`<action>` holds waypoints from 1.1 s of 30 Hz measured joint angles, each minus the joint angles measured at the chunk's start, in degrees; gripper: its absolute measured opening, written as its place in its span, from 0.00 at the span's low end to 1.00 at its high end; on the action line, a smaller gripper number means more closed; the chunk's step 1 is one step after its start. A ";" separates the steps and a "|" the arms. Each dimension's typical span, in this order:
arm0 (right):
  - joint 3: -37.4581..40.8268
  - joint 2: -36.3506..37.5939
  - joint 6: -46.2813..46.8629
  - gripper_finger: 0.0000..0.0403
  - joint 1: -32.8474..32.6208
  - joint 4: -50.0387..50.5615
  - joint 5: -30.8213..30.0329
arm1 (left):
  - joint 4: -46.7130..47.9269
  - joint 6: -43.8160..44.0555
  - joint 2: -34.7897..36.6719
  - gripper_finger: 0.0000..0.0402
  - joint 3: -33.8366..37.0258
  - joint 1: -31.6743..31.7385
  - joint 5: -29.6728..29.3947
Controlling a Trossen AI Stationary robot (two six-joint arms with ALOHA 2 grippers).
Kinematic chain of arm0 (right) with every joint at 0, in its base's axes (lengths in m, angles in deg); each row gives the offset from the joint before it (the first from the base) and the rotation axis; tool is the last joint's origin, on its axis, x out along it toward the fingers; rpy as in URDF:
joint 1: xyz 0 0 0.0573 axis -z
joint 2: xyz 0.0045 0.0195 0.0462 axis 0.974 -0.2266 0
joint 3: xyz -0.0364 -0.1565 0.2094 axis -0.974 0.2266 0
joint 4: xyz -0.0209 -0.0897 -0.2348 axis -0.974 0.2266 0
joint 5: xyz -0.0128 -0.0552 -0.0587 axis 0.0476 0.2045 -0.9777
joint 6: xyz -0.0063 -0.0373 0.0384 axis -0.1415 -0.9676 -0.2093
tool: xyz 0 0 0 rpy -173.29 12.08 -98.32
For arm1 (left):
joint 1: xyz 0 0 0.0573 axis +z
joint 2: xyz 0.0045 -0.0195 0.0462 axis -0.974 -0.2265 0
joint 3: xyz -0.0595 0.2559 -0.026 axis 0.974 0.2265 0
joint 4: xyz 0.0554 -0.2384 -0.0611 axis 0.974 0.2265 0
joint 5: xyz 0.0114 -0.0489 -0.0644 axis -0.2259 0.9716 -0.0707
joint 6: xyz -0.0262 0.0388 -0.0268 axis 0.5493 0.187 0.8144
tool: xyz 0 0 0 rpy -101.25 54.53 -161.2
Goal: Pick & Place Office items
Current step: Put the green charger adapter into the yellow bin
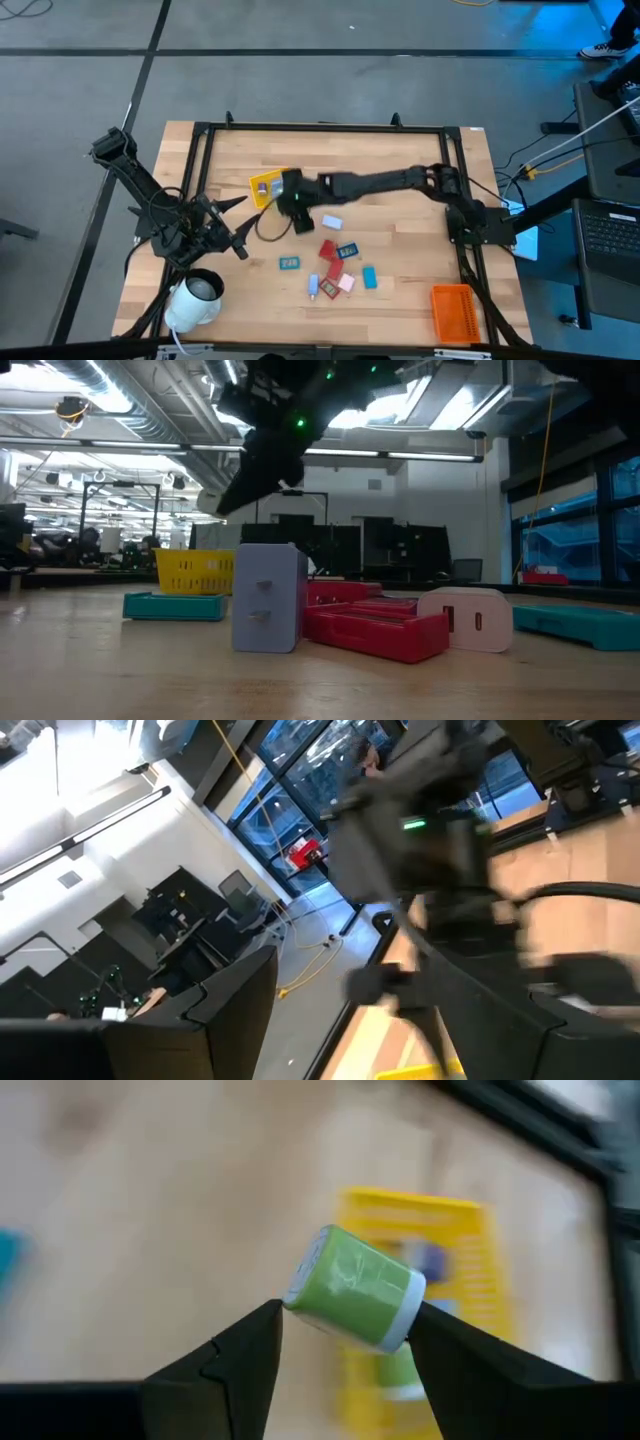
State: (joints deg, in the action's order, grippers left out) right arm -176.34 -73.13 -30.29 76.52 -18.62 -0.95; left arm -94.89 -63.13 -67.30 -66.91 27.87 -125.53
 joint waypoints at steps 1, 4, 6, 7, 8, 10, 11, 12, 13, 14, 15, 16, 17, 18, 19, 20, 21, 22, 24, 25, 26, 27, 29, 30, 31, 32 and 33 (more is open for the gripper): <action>-0.32 0.00 -0.29 0.54 1.21 -1.11 0.03 | 0.00 0.00 0.00 0.65 0.00 0.00 -0.04; -1.08 -0.02 -0.37 0.54 4.23 -5.01 2.04 | 0.04 -0.02 0.00 0.65 0.00 -0.06 0.23; -1.15 0.04 -0.53 0.54 6.01 -5.53 2.86 | 0.05 0.00 -0.02 0.65 0.00 -0.07 0.37; -1.07 0.04 -0.53 0.54 6.85 -5.37 3.47 | 0.04 0.01 0.00 0.65 0.00 -0.07 0.37; -0.86 0.04 -0.49 0.54 7.61 -5.20 4.30 | 0.08 0.00 0.00 0.65 0.00 -0.07 0.36; -0.62 0.02 0.25 0.54 8.91 -5.14 8.34 | 0.06 -0.01 0.00 0.65 0.00 -0.07 0.35; -0.60 0.02 1.04 0.54 9.41 -5.29 11.25 | 0.07 0.00 -0.02 0.65 0.00 -0.07 0.36; -0.59 0.02 1.91 0.54 9.83 -5.65 14.22 | 0.07 -0.01 0.00 0.65 0.00 -0.07 0.36; -0.59 0.02 2.65 0.54 10.14 -6.18 16.75 | 0.07 0.00 0.00 0.65 0.00 -0.07 0.36; -0.56 0.02 3.02 0.54 10.37 -6.81 18.48 | 0.07 -0.02 0.00 0.65 0.00 -0.07 0.33; -0.56 0.02 3.50 0.54 10.52 -7.61 19.62 | 0.07 0.00 -0.02 0.65 0.00 -0.06 0.33; -0.56 0.02 4.07 0.54 10.72 -8.33 20.24 | 0.07 0.00 0.00 0.65 0.00 -0.07 0.33; -0.56 0.02 4.53 0.54 10.86 -8.76 20.71 | 0.07 0.00 0.00 0.65 0.00 -0.07 0.33; -0.56 0.02 4.78 0.54 11.03 -8.80 21.31 | 0.07 0.02 -0.02 0.65 0.00 -0.07 0.33; -0.56 0.02 4.84 0.54 11.11 -8.72 21.59 | 0.07 0.02 0.00 0.65 0.00 -0.07 0.33; -0.54 0.02 4.63 0.54 11.14 -8.51 21.18 | 0.07 0.02 -0.01 0.65 0.00 -0.07 0.33; -0.54 0.02 3.62 0.54 11.04 -7.99 19.32 | 0.07 0.00 0.00 0.65 0.00 -0.07 0.33; -0.54 0.02 2.34 0.54 10.70 -7.47 16.81 | 0.07 -0.02 0.00 0.65 0.00 -0.07 0.33; -0.54 -0.44 0.22 0.54 9.98 -7.20 13.04 | 0.07 0.00 0.00 0.65 0.00 -0.07 0.31; -0.54 -0.83 0.09 0.54 9.70 -7.71 12.02 | 0.07 0.00 -0.02 0.65 0.00 -0.07 0.31; -0.44 -1.00 0.13 0.54 9.53 -7.43 11.58 | 0.07 0.00 0.00 0.65 0.00 -0.07 0.26; -0.34 -1.05 0.43 0.54 9.45 -7.12 11.73 | 0.07 0.00 -0.02 0.65 0.00 -0.07 0.25; -0.41 -1.17 1.59 0.54 9.50 -7.67 12.94 | 0.08 0.00 -0.02 0.65 0.00 -0.07 0.25; -0.52 -1.25 1.79 0.54 9.56 -8.05 12.91 | 0.07 0.00 -0.01 0.65 0.00 -0.06 0.25; -0.50 -1.35 1.79 0.54 9.62 -7.80 12.77 | 0.07 0.00 -0.01 0.65 0.00 -0.07 0.22; -0.50 -1.52 1.62 0.54 9.64 -7.48 12.48 | 0.07 0.00 0.00 0.65 0.00 -0.07 0.25; -0.46 -1.64 1.57 0.54 9.65 -7.42 12.65 | 0.07 0.00 -0.02 0.65 0.00 -0.07 0.25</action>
State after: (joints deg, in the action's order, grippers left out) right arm -176.80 -74.77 -28.72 86.17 -26.04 11.70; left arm -94.82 -63.13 -67.32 -66.91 27.81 -125.29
